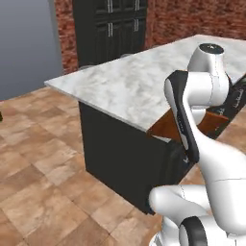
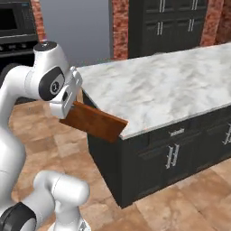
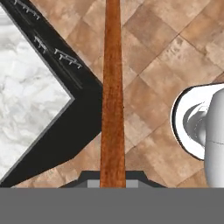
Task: Move the cutting board and knife to the sink. Then move spray from the cabinet to the counter.
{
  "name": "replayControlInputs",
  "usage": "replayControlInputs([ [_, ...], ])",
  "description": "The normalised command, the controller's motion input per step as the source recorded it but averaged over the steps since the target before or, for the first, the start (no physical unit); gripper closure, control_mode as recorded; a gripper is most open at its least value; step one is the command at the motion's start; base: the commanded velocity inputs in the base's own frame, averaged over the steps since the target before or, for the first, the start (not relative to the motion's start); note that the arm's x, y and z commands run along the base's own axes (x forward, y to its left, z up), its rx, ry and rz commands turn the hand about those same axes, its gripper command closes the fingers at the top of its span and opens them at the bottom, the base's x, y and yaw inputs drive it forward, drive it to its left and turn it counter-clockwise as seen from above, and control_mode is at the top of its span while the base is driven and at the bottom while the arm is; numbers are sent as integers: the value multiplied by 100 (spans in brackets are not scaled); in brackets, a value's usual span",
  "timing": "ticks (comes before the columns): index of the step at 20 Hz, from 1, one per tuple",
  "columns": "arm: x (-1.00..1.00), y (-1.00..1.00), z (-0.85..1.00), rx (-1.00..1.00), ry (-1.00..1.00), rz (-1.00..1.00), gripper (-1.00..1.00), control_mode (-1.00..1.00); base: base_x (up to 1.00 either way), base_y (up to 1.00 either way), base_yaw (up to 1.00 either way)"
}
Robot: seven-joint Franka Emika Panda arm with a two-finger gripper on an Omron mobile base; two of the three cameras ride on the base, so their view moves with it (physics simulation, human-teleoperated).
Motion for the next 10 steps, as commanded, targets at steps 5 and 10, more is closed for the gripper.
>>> replayControlInputs([
  [5, 0, 0, 0, 0, 0, 0, 100, 100, 21, 4, 87],
  [10, 0, 0, 0, 0, 0, 0, 100, 100, 33, 9, 84],
])
